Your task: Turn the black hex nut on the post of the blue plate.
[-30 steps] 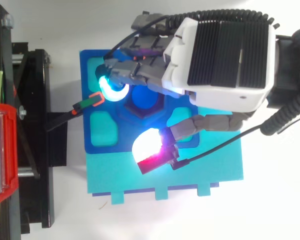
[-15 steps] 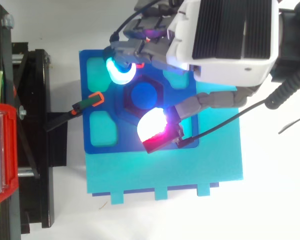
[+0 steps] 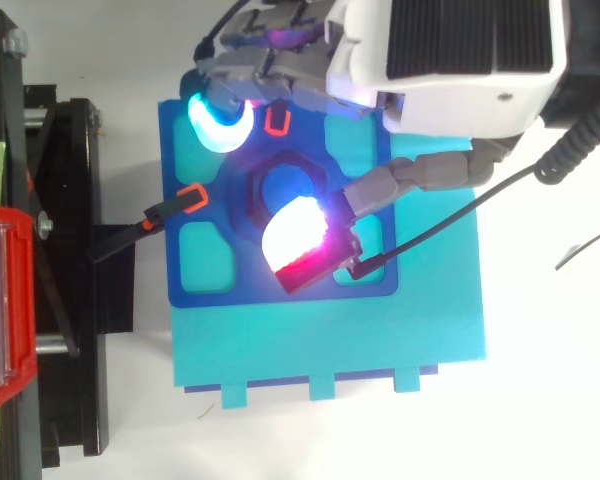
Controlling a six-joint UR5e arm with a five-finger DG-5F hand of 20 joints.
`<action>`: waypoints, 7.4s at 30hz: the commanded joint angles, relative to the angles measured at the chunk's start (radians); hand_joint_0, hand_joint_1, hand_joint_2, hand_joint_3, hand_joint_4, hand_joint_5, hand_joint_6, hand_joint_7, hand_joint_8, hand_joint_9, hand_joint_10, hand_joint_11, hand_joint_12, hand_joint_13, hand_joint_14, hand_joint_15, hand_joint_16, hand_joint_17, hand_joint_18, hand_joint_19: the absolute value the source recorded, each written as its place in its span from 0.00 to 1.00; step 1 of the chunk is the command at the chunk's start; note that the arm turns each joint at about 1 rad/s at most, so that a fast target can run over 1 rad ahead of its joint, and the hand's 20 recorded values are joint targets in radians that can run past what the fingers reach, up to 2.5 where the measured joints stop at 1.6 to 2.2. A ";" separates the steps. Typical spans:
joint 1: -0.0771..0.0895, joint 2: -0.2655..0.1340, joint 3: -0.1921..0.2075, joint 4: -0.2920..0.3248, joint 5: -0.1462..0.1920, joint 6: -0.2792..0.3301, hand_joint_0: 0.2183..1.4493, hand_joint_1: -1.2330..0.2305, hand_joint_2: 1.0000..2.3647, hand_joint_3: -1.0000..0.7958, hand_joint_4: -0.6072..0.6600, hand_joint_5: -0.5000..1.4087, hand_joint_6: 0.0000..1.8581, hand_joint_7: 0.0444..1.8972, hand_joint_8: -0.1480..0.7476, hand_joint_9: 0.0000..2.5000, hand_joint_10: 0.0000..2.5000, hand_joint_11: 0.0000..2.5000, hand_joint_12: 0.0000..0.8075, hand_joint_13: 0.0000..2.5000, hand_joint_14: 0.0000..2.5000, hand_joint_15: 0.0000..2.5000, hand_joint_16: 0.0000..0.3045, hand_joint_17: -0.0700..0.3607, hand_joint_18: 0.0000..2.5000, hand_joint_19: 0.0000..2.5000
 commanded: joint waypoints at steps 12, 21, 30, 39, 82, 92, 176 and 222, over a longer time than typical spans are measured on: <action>0.048 -0.001 0.000 0.054 0.067 0.012 0.23 0.54 0.00 0.28 0.74 0.19 0.27 0.47 0.55 0.31 0.00 0.03 0.50 0.22 0.00 0.02 0.20 0.48 0.14 0.07; 0.076 -0.001 0.000 0.029 0.101 0.009 0.23 0.54 0.00 0.28 0.73 0.18 0.27 0.45 0.54 0.30 0.00 0.03 0.50 0.22 0.00 0.02 0.20 0.48 0.14 0.07; 0.096 -0.001 -0.001 0.005 0.124 0.008 0.23 0.54 0.00 0.28 0.73 0.18 0.27 0.45 0.54 0.30 0.00 0.03 0.50 0.22 0.00 0.02 0.20 0.48 0.14 0.06; 0.102 -0.001 -0.018 -0.001 0.139 0.009 0.23 0.54 0.00 0.28 0.73 0.18 0.27 0.45 0.55 0.30 0.00 0.03 0.50 0.22 0.00 0.02 0.20 0.48 0.14 0.06; 0.019 -0.001 -0.018 -0.040 0.024 -0.007 0.24 0.54 0.00 0.28 0.74 0.19 0.27 0.46 0.55 0.31 0.00 0.03 0.50 0.22 0.00 0.02 0.20 0.48 0.14 0.06; -0.010 0.000 -0.018 -0.011 -0.033 -0.009 0.24 0.54 0.00 0.28 0.74 0.19 0.27 0.45 0.55 0.31 0.00 0.03 0.50 0.22 0.00 0.02 0.20 0.48 0.14 0.07; -0.008 0.000 0.045 -0.095 -0.044 -0.041 0.24 0.55 0.00 0.28 0.75 0.19 0.27 0.46 0.55 0.30 0.00 0.03 0.51 0.21 0.00 0.02 0.20 0.48 0.14 0.06; 0.084 -0.001 -0.015 -0.069 0.114 -0.024 0.24 0.55 0.00 0.28 0.76 0.19 0.27 0.46 0.56 0.31 0.00 0.03 0.51 0.22 0.00 0.02 0.20 0.48 0.15 0.06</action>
